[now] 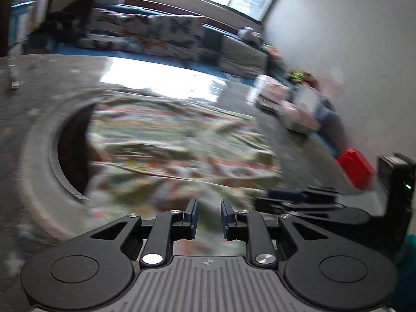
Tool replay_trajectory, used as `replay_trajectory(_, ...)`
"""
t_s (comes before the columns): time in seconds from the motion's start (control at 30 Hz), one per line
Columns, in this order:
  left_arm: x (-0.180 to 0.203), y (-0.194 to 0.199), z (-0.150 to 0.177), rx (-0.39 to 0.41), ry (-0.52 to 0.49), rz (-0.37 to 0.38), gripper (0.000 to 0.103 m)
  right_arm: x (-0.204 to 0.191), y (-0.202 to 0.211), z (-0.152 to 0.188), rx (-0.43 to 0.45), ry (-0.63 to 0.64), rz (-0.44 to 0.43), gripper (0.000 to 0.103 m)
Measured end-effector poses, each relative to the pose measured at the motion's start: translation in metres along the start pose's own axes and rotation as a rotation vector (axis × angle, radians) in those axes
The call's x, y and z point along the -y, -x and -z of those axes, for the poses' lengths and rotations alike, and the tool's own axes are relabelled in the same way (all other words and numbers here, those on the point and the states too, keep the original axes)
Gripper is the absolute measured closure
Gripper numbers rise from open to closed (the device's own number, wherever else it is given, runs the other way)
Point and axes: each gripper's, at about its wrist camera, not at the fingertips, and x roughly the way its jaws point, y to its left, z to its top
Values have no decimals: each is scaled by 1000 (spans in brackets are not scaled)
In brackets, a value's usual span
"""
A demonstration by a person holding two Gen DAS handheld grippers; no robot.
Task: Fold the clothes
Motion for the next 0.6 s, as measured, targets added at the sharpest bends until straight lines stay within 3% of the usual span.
replay_trajectory(0.07, -11, -1, 0, 3, 13, -38, 82, -3, -1, 0, 6, 10, 14, 92)
replay_trajectory(0.13, -19, -3, 2, -2, 18, -66, 82, -5, 1, -1, 19, 22, 28, 95)
replay_trajectory(0.3, -37, -8, 5, -17, 29, -131, 82, -10, 20, -9, 105, 65, 83, 96)
replay_trajectory(0.47, -38, -12, 7, -33, 7, -158, 82, -2, 1, -5, 22, 45, 107, 94)
replay_trajectory(0.6, -36, -6, -1, -8, -3, -152, 82, -4, 13, -5, 55, 83, 98, 91)
